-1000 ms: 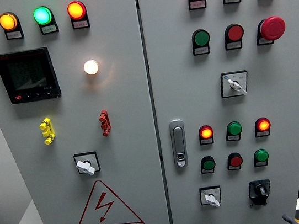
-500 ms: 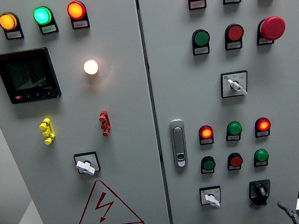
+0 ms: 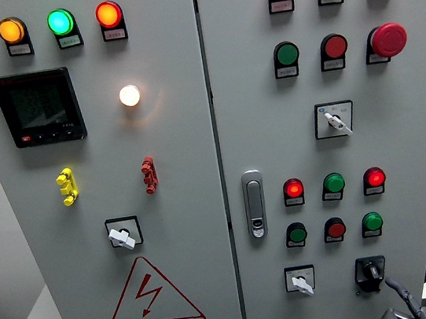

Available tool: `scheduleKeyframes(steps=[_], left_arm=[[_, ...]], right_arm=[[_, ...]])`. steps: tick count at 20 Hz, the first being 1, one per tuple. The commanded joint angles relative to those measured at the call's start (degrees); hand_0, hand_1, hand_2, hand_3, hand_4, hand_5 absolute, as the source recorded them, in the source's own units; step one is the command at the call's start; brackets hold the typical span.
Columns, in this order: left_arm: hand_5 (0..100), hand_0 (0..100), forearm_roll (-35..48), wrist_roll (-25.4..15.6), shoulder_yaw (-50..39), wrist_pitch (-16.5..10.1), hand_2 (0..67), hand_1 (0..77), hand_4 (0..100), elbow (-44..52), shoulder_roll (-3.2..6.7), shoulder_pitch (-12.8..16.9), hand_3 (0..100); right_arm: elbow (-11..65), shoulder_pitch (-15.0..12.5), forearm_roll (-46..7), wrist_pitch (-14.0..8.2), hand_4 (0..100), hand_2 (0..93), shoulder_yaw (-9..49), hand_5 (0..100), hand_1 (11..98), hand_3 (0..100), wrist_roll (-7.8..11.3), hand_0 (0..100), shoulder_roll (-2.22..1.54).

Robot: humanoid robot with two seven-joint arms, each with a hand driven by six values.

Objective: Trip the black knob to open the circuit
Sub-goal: 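Raise the right hand up to the black rotary knob, then grip the black rotary knob with the right hand and twist it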

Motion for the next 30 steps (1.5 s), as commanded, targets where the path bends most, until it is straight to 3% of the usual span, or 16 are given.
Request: scheduleKeyframes(steps=[1, 30], left_arm=[[9, 0, 0.0, 0.0, 0.0, 0.0, 19.4, 0.0, 10, 0.0, -0.08, 0.0, 26], [9, 0, 0.0, 0.0, 0.0, 0.0, 19.4, 0.0, 10, 0.0, 0.01, 0.0, 26]], right_arm=[[-0.1, 0.02, 0.02, 0.0, 92, 0.0, -0.46, 100, 85.4, 86, -0.01, 100, 0.0], [-0.27, 0.55, 0.46, 0.0, 93, 0.0, -4.67, 100, 82.9, 89, -0.01, 100, -0.09]])
